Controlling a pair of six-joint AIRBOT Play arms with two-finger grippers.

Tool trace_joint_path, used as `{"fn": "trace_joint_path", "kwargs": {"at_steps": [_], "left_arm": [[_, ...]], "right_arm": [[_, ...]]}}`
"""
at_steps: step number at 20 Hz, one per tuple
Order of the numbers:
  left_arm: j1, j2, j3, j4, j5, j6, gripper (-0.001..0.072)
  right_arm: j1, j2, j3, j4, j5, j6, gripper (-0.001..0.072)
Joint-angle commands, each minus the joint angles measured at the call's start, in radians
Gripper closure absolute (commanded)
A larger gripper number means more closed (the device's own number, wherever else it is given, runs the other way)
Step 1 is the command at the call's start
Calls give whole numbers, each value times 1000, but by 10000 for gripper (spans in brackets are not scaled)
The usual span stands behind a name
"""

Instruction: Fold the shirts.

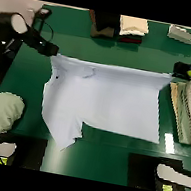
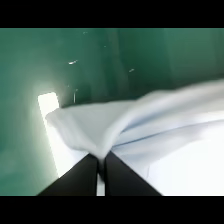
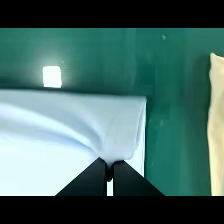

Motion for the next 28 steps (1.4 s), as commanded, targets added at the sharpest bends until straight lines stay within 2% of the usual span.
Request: {"fn": "trace_joint_path", "kwargs": {"at_steps": [1,3,5,8,12,15,19,20,21,22,25,28], "left_arm": [[0,-90,23,0,86,2,681],[0,-88,77,0,47,42,681],[0,-86,123,0,-73,97,681],[0,-87,85,-3,-179,113,681],[0,-87,-60,-31,-152,109,681],[0,-88,-152,-55,-88,75,681],[0,-87,-184,-81,-95,75,680],[0,-87,-184,-81,-106,70,624],[0,-86,-184,-80,-116,49,358],[0,-84,-182,-80,-125,35,237],[0,-45,-154,-79,-169,11,239],[0,85,-190,-84,-182,-47,239]], "right_arm": [[6,-130,67,56,-51,0,693],[6,-150,140,51,-21,-2,693],[4,-133,157,43,14,-23,693],[-11,-67,47,43,24,-42,693],[-21,5,-187,44,-45,-41,693],[-21,28,-326,47,-115,-40,692],[-21,34,-414,48,-142,-40,677],[-21,34,-417,53,-141,-40,483],[-21,34,-411,55,-136,-37,297],[-21,34,-389,55,-108,-28,274],[-22,89,-347,40,-28,-27,274],[-65,230,-444,-27,26,-26,274]]}}
